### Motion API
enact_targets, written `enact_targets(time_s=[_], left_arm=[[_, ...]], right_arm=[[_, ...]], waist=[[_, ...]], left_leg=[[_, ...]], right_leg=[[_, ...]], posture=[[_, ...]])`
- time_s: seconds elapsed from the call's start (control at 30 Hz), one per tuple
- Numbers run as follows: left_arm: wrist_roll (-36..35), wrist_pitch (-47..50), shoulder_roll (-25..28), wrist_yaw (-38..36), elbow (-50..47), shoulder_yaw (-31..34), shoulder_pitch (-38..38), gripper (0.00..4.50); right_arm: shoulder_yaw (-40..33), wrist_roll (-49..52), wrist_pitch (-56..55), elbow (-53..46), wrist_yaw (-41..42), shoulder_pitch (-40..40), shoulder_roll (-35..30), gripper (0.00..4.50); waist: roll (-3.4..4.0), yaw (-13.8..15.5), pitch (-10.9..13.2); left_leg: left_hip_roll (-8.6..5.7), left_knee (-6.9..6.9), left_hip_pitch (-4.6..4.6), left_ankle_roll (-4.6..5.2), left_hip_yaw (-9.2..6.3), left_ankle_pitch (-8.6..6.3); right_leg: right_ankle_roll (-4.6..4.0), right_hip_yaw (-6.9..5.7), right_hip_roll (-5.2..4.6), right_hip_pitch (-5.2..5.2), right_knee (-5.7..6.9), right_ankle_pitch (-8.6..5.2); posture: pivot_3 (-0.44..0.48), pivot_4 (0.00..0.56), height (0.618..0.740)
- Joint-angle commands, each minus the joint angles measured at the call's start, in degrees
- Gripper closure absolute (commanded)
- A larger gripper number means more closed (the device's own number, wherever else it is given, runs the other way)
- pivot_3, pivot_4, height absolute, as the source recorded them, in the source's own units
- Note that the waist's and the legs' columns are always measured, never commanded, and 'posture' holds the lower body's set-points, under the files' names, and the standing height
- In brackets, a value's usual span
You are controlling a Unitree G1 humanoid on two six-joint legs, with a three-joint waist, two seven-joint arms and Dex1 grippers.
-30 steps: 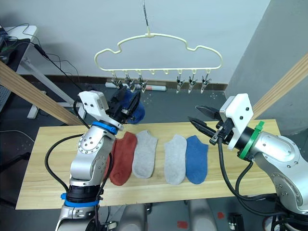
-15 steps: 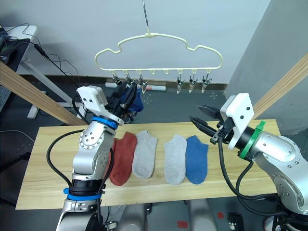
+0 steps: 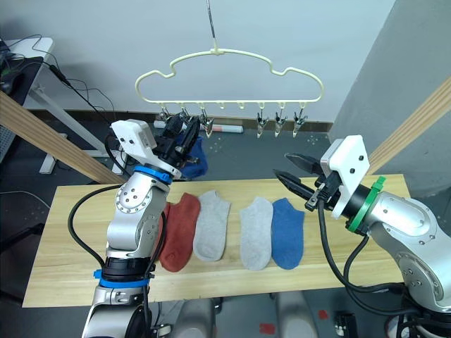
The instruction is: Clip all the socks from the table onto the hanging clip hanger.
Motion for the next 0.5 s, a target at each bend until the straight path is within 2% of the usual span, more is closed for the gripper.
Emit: enact_targets(time_s=[0.03,0.5], left_arm=[[-0.6,-1.4,-0.4,-0.1,-2.2,0.5,-0.9,2.85],[-1.8,-1.0,-0.7,-0.8,-2.0,0.7,-1.7,2.85]], right_arm=[[-0.1,0.7,-1.5,-1.9,0.0,-0.2,0.0,2.67],[0.1,0.6,-1.7,-1.9,0.1,0.1,0.0,2.67]], waist=[[0.0,0.0,0.0],[0.0,0.0,0.0]], left_leg=[[0.0,0.0,0.0,0.0,0.0,0.0],[0.0,0.0,0.0,0.0,0.0,0.0]], right_leg=[[0.0,0.0,0.0,0.0,0.0,0.0],[-0.05,-0.01,0.0,0.0,0.0,0.03]], posture=[[-0.115,0.365,0.74],[-0.113,0.363,0.74]])
